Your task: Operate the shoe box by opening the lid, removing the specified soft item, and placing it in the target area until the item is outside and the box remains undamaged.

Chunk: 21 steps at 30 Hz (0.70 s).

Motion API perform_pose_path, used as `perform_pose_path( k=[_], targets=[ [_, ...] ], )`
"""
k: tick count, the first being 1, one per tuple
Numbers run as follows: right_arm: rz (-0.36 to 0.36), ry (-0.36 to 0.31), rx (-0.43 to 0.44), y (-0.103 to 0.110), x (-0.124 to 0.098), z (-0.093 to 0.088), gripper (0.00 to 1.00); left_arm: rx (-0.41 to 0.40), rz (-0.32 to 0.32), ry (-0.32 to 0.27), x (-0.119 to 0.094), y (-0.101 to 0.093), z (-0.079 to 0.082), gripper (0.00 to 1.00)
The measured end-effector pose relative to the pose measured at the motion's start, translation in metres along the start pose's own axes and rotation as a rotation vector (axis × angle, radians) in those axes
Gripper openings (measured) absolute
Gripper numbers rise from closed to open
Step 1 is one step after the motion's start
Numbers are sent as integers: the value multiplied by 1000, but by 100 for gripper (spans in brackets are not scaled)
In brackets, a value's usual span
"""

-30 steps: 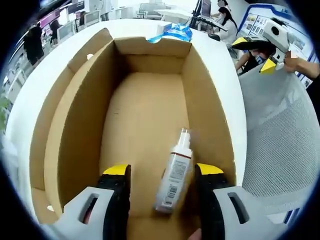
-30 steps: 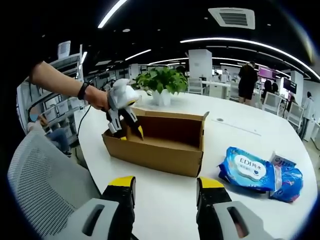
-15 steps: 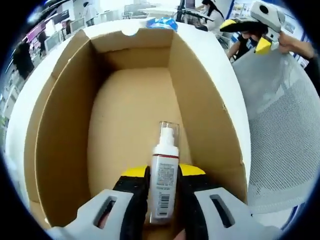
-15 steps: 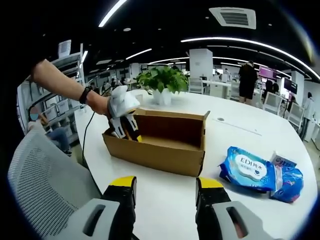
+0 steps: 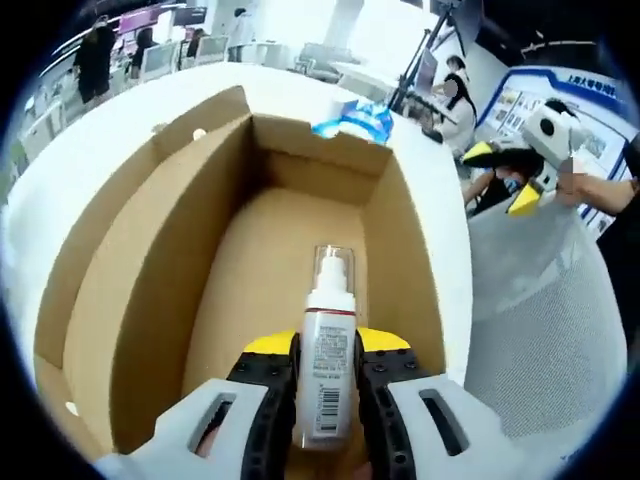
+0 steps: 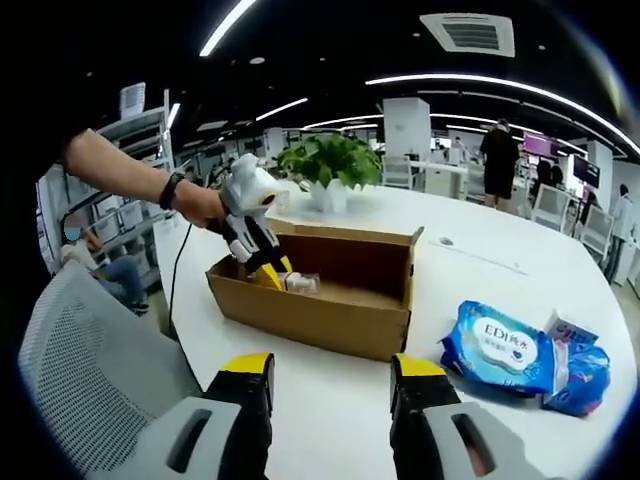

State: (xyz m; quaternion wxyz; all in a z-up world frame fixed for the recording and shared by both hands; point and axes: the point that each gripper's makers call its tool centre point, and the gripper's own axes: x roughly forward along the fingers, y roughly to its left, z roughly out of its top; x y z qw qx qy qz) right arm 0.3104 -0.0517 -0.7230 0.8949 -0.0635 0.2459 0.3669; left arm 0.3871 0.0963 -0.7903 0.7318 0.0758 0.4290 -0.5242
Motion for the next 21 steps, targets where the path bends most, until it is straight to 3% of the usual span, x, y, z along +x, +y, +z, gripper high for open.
perform_pose_path(
  k=[8,21],
  targets=[
    [60,-24,-28,0,10,24,43,-45,-87,-139,-15,-15,37,20],
    [145,-35,-62,5,19,49,43,30,-177,-220,-23,-51,64,20]
  ],
)
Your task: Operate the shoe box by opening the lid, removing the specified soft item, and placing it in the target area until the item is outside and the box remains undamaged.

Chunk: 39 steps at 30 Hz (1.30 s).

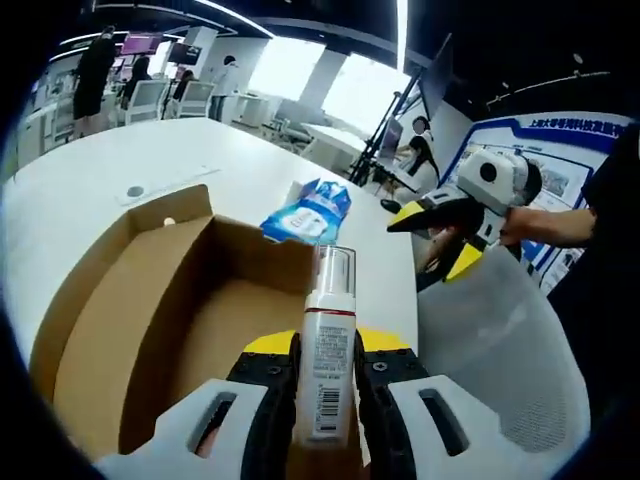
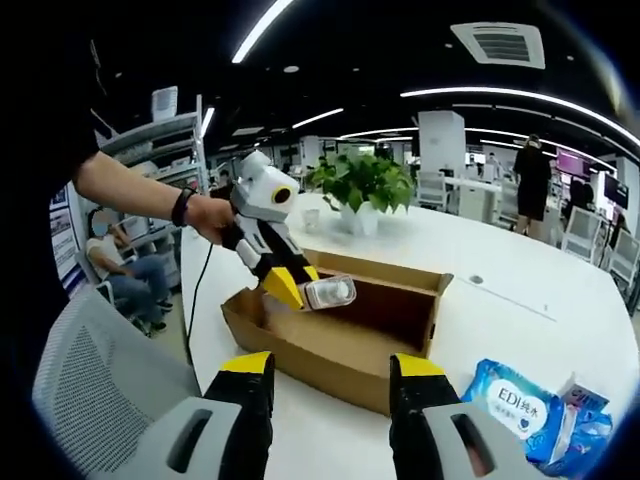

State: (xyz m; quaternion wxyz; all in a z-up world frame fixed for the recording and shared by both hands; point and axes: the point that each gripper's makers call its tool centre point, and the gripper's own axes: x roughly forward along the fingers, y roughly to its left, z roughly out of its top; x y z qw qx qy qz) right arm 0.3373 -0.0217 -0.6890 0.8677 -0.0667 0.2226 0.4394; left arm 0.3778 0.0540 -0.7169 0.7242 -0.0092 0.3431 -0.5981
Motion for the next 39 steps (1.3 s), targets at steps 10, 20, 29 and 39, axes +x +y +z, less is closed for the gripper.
perform_pose_path(
  k=[10,20,29,39],
  targets=[
    [34,12,-19,-1,-3,1,43,100,-69,22,10,-30,8,20],
    [112,0,-39,9,-3,7,41,198,-180,63,19,-69,10,21],
    [241,0,-64,31,-4,10,38,246,-281,101,22,-94,2,21],
    [370,27,-72,57,-9,2,24,296,-354,124,24,-111,-2,21]
  ],
)
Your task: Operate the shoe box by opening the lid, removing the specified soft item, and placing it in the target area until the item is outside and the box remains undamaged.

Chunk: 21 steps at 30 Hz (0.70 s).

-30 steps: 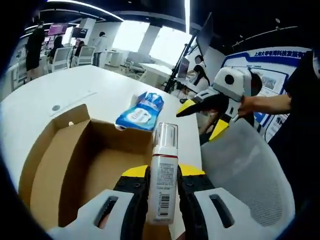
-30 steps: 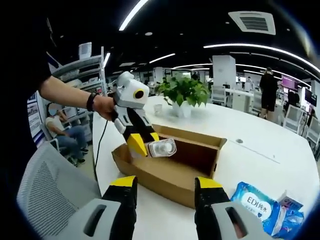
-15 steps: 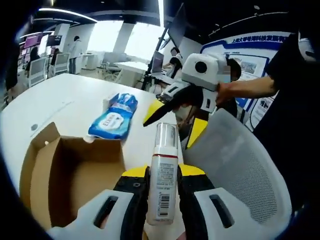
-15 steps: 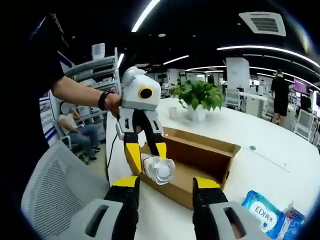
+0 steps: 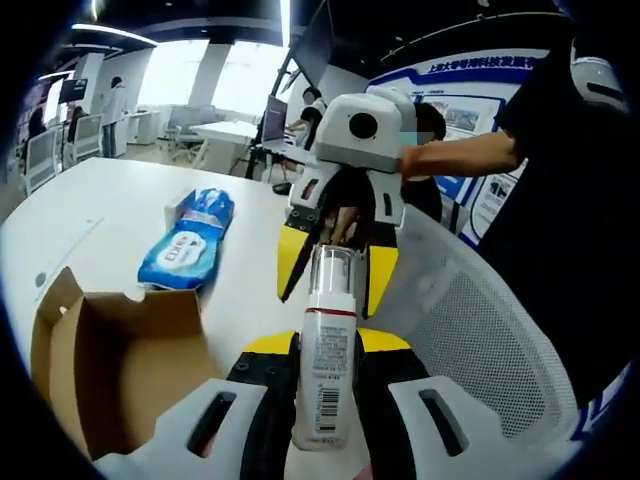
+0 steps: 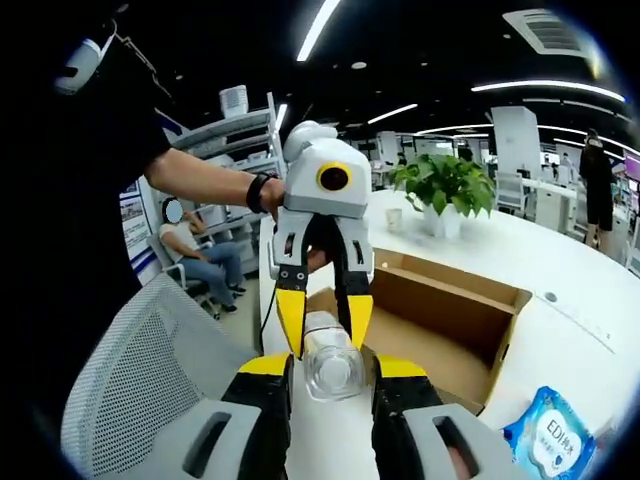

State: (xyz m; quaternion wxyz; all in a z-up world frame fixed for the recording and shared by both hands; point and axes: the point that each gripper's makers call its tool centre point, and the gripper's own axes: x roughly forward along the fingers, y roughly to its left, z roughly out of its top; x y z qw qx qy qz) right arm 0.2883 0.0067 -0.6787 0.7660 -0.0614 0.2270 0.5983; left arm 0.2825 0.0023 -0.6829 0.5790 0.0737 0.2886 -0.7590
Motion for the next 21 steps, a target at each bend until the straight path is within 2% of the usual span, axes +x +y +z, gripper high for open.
perform_pose_path(
  k=[4,17,21],
  targets=[
    [20,-6,3,6,1,1,18,12,-25,18,5,-5,-1,21],
    [-11,-13,61,13,0,-6,17,-5,-27,27,10,-4,-4,22],
    [-21,-36,90,12,-1,-6,17,-5,-23,28,10,-4,-4,22]
  ],
)
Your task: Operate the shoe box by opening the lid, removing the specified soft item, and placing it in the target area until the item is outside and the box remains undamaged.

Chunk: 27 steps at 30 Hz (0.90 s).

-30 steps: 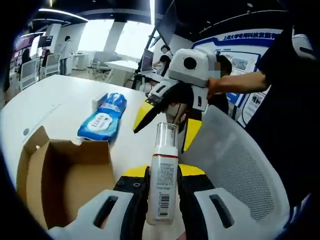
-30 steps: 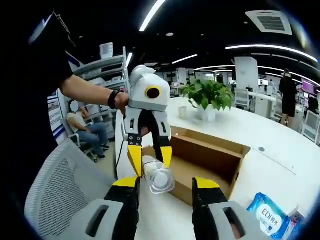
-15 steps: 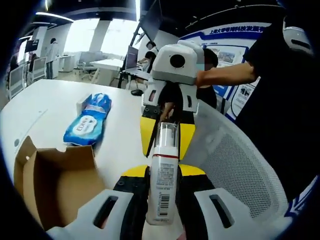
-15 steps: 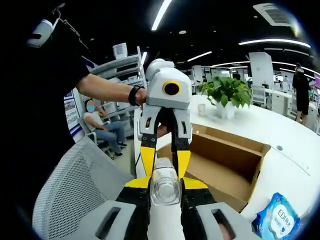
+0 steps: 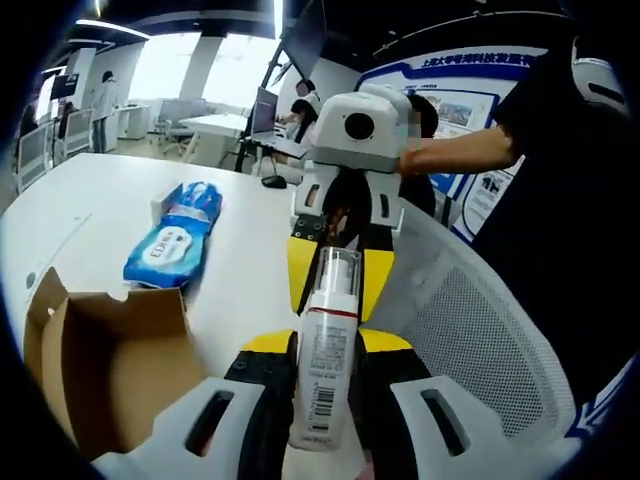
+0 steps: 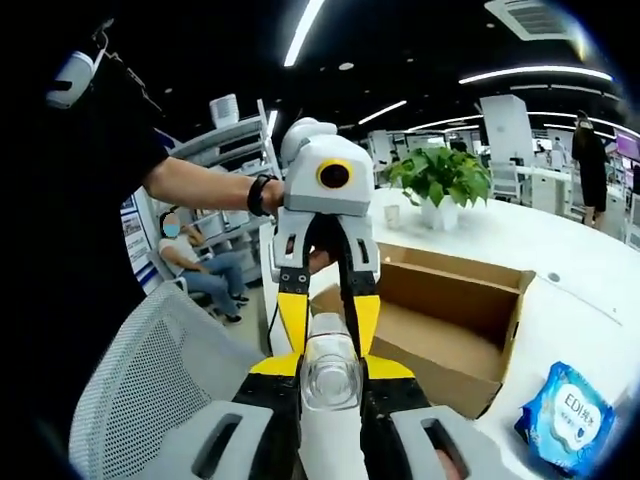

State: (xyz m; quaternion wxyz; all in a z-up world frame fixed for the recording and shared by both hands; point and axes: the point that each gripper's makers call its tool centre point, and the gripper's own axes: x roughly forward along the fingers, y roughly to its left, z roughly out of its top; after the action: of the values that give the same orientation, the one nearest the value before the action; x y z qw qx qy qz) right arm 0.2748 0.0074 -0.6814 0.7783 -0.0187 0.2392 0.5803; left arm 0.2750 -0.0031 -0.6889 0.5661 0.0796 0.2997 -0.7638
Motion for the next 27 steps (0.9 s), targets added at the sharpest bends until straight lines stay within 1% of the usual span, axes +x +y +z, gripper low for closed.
perform_pose_path(
  k=[3,6,11,16,23,25,27],
  targets=[
    [-4,-12,11,0,-1,1,17,-4,5,-4,0,1,1,23],
    [-7,-5,8,1,-1,-1,17,-4,9,-2,0,1,1,23],
    [-13,-2,14,-2,-4,-4,17,-3,35,-13,-2,5,2,30],
    [-26,-5,27,-5,-9,-6,17,-15,52,-41,-7,6,5,30],
    [-40,11,33,-9,-18,-13,17,-44,99,-88,-16,12,5,31],
    [-47,13,39,-10,-21,-15,17,-60,119,-115,-20,15,5,31],
    [-54,16,45,-11,-24,-17,17,-68,134,-123,-22,18,3,31]
  ],
)
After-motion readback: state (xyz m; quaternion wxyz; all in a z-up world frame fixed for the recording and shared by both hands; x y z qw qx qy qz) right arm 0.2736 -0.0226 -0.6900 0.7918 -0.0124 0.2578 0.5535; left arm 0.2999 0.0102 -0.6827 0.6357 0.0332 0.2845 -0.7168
